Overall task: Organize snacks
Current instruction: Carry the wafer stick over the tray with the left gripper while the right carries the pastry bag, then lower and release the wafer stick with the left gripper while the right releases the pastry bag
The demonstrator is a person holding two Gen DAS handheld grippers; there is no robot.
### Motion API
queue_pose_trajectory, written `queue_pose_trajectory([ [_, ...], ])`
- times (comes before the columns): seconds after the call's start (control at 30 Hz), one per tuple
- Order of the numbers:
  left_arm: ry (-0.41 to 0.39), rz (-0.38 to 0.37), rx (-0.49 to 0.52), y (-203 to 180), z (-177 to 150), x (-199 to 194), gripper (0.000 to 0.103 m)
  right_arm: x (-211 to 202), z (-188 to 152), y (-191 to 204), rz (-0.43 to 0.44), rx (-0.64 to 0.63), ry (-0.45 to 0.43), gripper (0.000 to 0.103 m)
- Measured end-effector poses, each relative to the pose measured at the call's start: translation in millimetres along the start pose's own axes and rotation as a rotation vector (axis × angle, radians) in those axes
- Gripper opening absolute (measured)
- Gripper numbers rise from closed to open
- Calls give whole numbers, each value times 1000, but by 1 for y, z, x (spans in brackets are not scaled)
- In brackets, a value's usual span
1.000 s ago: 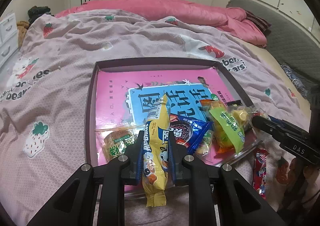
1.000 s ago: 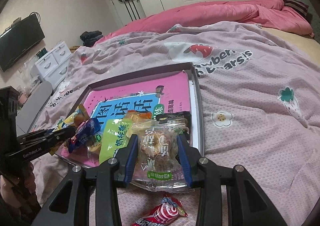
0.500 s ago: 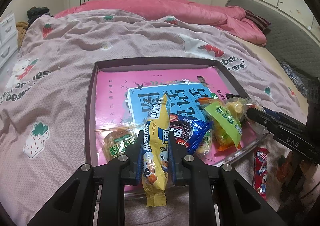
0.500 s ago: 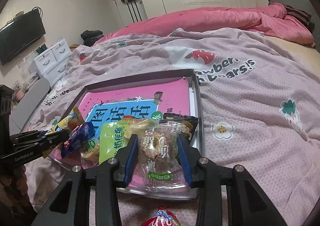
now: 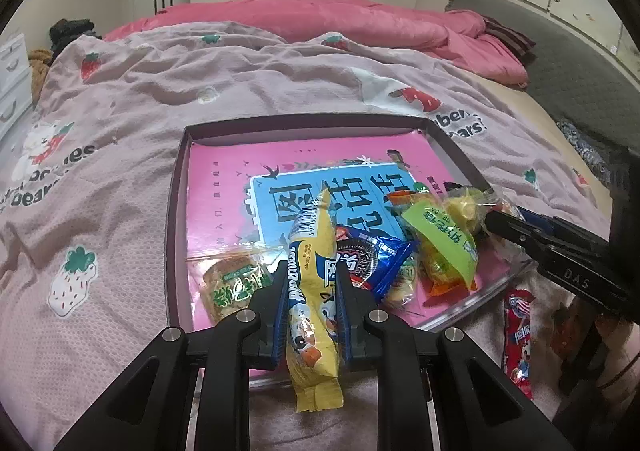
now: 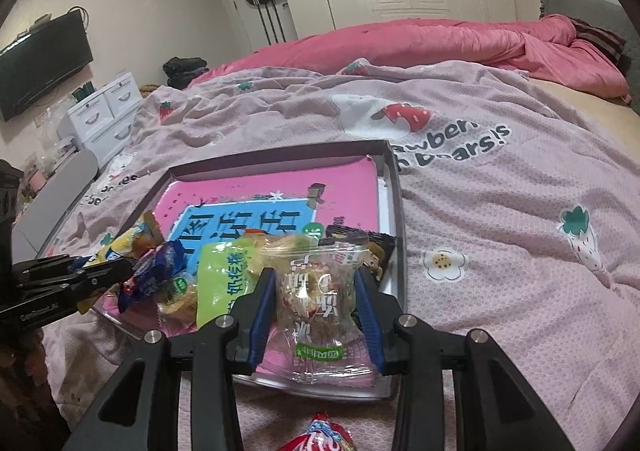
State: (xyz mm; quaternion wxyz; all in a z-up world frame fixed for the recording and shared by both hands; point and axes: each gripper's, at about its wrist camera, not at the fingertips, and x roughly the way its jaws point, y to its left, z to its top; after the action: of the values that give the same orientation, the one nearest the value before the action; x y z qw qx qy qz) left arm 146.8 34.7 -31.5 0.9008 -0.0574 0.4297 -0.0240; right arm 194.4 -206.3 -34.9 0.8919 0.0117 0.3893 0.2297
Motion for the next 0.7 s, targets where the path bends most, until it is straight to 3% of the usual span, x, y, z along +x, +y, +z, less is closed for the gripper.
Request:
queue_pose_trajectory([
  [0.7,4,-20,8,-3,-1,-3,21,0,-1,-8,28,45,0,41],
])
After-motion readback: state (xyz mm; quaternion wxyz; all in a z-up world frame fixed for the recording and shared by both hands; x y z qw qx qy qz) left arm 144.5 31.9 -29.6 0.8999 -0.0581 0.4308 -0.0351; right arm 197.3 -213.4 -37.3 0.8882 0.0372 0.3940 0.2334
